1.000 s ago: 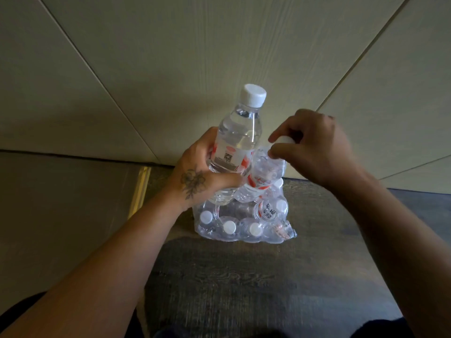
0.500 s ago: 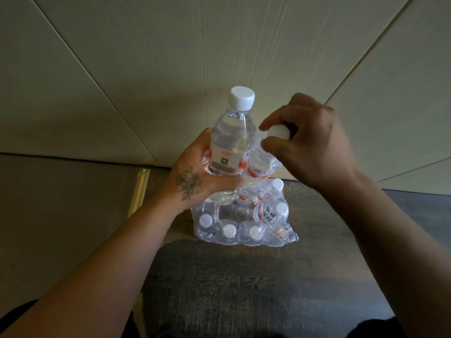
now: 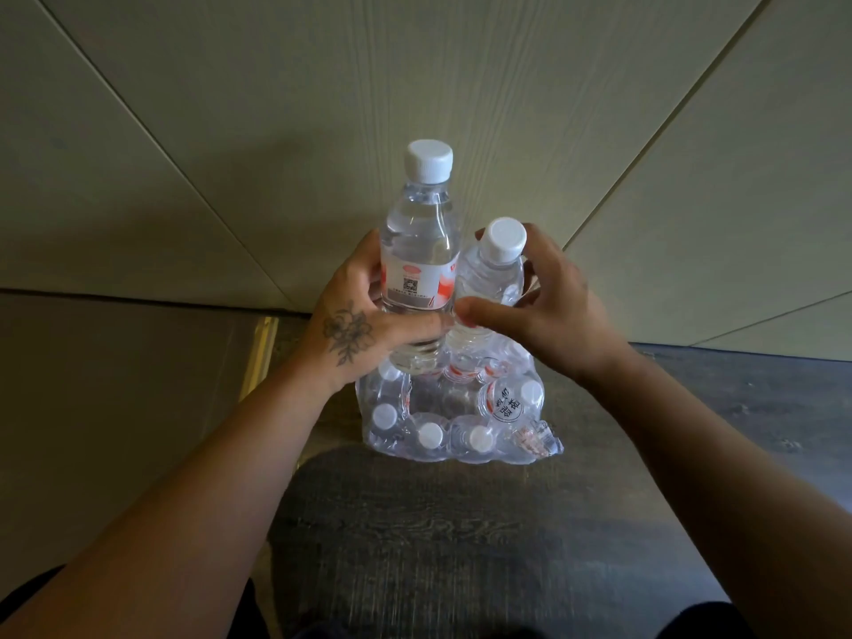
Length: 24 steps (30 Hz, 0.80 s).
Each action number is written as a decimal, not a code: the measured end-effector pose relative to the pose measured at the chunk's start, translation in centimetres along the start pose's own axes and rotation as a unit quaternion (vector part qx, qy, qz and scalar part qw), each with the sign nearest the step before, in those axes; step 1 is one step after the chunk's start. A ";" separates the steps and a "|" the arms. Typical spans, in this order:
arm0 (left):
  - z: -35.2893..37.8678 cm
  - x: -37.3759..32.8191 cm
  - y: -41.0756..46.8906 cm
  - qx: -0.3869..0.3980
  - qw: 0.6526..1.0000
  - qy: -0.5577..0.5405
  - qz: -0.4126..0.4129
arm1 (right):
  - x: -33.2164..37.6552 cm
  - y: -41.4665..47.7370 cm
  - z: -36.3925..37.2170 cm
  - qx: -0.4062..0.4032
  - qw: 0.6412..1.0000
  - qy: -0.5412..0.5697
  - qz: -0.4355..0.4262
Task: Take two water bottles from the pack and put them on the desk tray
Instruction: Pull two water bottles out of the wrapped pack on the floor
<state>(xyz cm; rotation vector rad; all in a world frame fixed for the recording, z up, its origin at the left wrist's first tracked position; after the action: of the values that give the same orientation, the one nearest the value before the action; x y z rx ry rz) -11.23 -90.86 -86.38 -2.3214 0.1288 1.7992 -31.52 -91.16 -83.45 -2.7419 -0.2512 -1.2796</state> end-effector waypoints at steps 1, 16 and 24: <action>0.0 0.0 0.0 -0.001 1.000 0.002 0.000 | -0.5 0.0 0.4 0.012 1.000 -0.002 -0.002; 0.9 0.2 -0.3 0.022 1.000 -0.001 -0.016 | -6.3 -0.8 5.4 0.073 0.993 -0.001 0.090; 0.8 -1.0 -1.0 0.036 0.999 0.004 -0.025 | -5.5 -2.6 4.2 0.041 0.993 0.028 0.111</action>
<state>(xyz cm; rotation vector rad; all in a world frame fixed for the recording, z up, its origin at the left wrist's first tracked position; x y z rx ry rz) -12.04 -89.80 -85.50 -2.2621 0.1348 1.7322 -32.30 -88.47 -90.31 -2.5746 0.0056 -1.2560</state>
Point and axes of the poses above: each hand's wrist, its own y-axis towards the middle knuckle, its own z-axis out of the palm, x = y × z, the point moved 8 cm from there along y, towards the middle knuckle, and after that the axes turned 2 degrees about x, right-handed, at the moved point
